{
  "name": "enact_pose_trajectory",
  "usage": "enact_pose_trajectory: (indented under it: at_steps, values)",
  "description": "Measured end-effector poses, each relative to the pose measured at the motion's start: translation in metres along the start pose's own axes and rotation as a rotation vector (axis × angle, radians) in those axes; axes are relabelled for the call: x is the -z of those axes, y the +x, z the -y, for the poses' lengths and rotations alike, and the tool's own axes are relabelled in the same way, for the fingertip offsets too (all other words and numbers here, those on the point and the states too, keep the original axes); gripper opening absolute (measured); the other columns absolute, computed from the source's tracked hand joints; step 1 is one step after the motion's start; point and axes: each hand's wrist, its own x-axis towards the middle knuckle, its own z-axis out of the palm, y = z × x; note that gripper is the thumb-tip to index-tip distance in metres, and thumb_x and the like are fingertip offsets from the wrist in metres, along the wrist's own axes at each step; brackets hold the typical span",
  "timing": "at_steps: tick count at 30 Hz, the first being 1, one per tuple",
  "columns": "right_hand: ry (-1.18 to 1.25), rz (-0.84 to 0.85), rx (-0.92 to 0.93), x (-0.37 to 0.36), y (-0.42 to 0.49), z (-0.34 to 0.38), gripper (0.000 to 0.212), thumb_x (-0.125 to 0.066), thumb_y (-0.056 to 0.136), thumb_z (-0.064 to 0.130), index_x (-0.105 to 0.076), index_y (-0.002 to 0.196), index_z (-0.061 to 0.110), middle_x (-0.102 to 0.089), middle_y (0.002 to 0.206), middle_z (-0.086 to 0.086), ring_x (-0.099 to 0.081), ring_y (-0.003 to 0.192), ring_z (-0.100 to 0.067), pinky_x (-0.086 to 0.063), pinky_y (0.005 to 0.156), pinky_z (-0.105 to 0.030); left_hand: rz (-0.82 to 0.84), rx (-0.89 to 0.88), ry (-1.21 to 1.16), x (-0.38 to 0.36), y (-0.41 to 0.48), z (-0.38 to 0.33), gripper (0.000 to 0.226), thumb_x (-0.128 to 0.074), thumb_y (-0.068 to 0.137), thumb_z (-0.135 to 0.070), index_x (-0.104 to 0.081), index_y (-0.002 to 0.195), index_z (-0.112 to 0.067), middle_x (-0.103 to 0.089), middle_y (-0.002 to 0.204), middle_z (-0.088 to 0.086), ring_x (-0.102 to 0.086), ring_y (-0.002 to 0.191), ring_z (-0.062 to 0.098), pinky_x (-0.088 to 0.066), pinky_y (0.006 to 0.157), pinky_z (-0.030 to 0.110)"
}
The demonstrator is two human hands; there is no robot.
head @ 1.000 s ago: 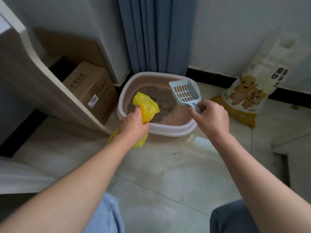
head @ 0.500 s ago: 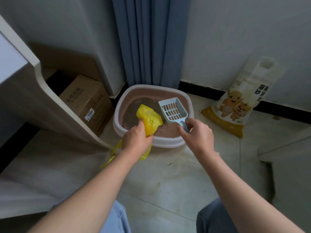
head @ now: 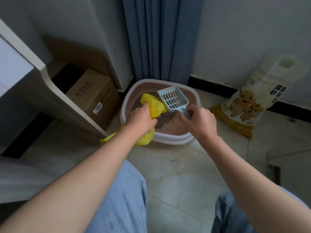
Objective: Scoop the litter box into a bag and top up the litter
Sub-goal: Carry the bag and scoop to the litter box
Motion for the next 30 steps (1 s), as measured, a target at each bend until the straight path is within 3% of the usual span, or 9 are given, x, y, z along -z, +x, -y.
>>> enact_pose_trajectory:
  at_steps: [4, 8, 13, 18, 25, 30]
  values:
    - [0.051, -0.005, 0.029, -0.009, 0.017, -0.009, 0.023, -0.060, 0.086, 0.046, -0.056, 0.075, 0.026, -0.061, 0.072, 0.010, -0.055, 0.059, -0.009, -0.043, 0.046, -0.029, -0.053, -0.012, 0.007, -0.003, 0.002, 0.003, 0.048, -0.062, 0.084, -0.037, -0.042, 0.121, -0.013, -0.063, 0.111, 0.016, -0.060, 0.101, 0.038, -0.042, 0.073, 0.036]
    - [0.033, 0.020, 0.031, -0.043, 0.032, -0.017, 0.022, -0.061, 0.084, 0.044, -0.056, 0.074, 0.025, -0.061, 0.069, 0.009, -0.055, 0.059, -0.010, -0.041, 0.045, -0.029, -0.093, 0.048, 0.057, -0.034, 0.006, 0.039, 0.048, -0.063, 0.084, -0.037, -0.042, 0.118, -0.011, -0.064, 0.110, 0.018, -0.060, 0.100, 0.041, -0.044, 0.074, 0.040]
    - [0.083, 0.058, -0.025, -0.074, 0.038, -0.014, 0.019, -0.062, 0.083, 0.043, -0.063, 0.078, 0.025, -0.071, 0.082, 0.008, -0.063, 0.068, -0.016, -0.053, 0.053, -0.036, -0.048, 0.096, 0.021, -0.042, -0.004, 0.065, 0.043, -0.062, 0.084, -0.038, -0.043, 0.113, -0.013, -0.063, 0.111, 0.017, -0.060, 0.101, 0.042, -0.047, 0.076, 0.042]
    - [0.132, 0.133, -0.076, -0.084, 0.031, -0.010, 0.018, -0.062, 0.086, 0.043, -0.067, 0.085, 0.026, -0.074, 0.086, 0.006, -0.061, 0.064, -0.015, -0.041, 0.047, -0.026, -0.058, 0.105, 0.064, -0.009, -0.007, 0.045, 0.043, -0.062, 0.085, -0.039, -0.042, 0.112, -0.012, -0.064, 0.110, 0.017, -0.061, 0.101, 0.042, -0.046, 0.075, 0.041]
    - [0.134, 0.119, -0.035, -0.094, 0.040, 0.004, 0.023, -0.064, 0.088, 0.047, -0.072, 0.095, 0.026, -0.074, 0.090, 0.006, -0.064, 0.070, -0.017, -0.053, 0.057, -0.031, -0.140, 0.023, 0.118, -0.007, -0.004, 0.058, 0.047, -0.061, 0.086, -0.038, -0.041, 0.119, -0.013, -0.064, 0.107, 0.016, -0.061, 0.097, 0.042, -0.045, 0.071, 0.041]
    - [0.051, 0.173, -0.005, -0.102, 0.030, -0.014, 0.019, -0.063, 0.088, 0.046, -0.067, 0.092, 0.027, -0.073, 0.087, 0.004, -0.064, 0.066, -0.020, -0.046, 0.051, -0.029, -0.114, 0.069, 0.077, -0.014, 0.002, 0.074, 0.044, -0.062, 0.086, -0.040, -0.043, 0.115, -0.013, -0.064, 0.109, 0.017, -0.061, 0.099, 0.042, -0.042, 0.072, 0.039]
